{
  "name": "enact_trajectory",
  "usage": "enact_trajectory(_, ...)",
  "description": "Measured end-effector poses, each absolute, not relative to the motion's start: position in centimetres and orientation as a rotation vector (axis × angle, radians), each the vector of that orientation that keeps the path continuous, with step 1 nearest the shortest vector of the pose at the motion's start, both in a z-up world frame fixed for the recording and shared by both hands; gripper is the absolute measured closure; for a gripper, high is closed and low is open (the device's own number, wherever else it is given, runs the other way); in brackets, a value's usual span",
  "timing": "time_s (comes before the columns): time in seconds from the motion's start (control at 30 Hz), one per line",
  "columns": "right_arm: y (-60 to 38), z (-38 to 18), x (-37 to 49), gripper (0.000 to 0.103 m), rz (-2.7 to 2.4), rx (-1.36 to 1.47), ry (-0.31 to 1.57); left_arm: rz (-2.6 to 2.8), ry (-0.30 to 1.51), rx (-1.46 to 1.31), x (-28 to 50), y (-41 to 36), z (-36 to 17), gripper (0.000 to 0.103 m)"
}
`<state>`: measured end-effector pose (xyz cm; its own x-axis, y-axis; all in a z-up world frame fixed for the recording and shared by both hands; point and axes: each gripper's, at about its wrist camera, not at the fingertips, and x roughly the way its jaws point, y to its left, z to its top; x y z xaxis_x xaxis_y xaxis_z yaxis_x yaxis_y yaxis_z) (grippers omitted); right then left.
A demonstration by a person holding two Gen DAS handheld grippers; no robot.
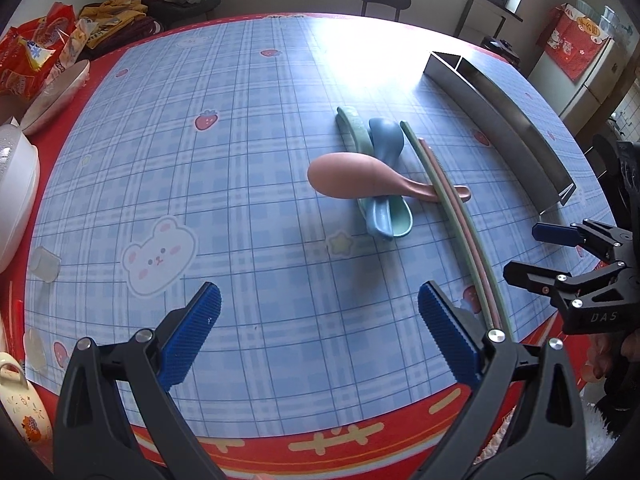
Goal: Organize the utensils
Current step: 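Move both tools back toward the pink spoon and chopsticks, then close the left tool on the pink spoon while the right tool grasps a green chopstick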
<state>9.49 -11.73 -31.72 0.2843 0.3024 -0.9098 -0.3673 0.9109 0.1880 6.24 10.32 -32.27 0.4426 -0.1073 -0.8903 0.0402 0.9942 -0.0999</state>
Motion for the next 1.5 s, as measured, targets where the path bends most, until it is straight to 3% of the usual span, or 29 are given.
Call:
enact_trajectory(0.47,-10.9,-31.9,9.8,0.062,0.515,-0.073,1.207,-0.081,1.101,-0.113,6.4,10.8,-31.5,0.006)
enact_trajectory(0.63,-10.5,-32.3,9.9,0.072,0.530,-0.082,1.216,-0.108,1.106,-0.119,6.6,10.4,-31.4,0.007)
enact_trajectory(0.8,-10.1,-32.4,10.0,0.077,0.554,-0.080,1.217,-0.137,1.097,-0.136,7.6,10.1,-30.7,0.017)
enact_trajectory(0.87,-9.9,-32.4,10.1,0.080,0.563,-0.083,1.217,-0.155,1.092,-0.146,8.5,10.2,-30.1,0.032)
enact_trajectory(0.93,-9.8,-32.5,10.1,0.080,0.567,-0.084,1.218,-0.164,1.079,-0.150,9.8,10.5,-29.2,0.037)
enact_trajectory(1.1,-9.7,-32.6,10.3,0.081,0.572,-0.073,1.223,-0.289,1.084,-0.150,14.5,10.6,-27.9,0.035)
enact_trajectory(1.5,-9.4,-32.6,10.2,0.081,0.574,-0.082,1.222,-0.556,1.230,-0.088,20.0,8.2,-32.0,0.031)
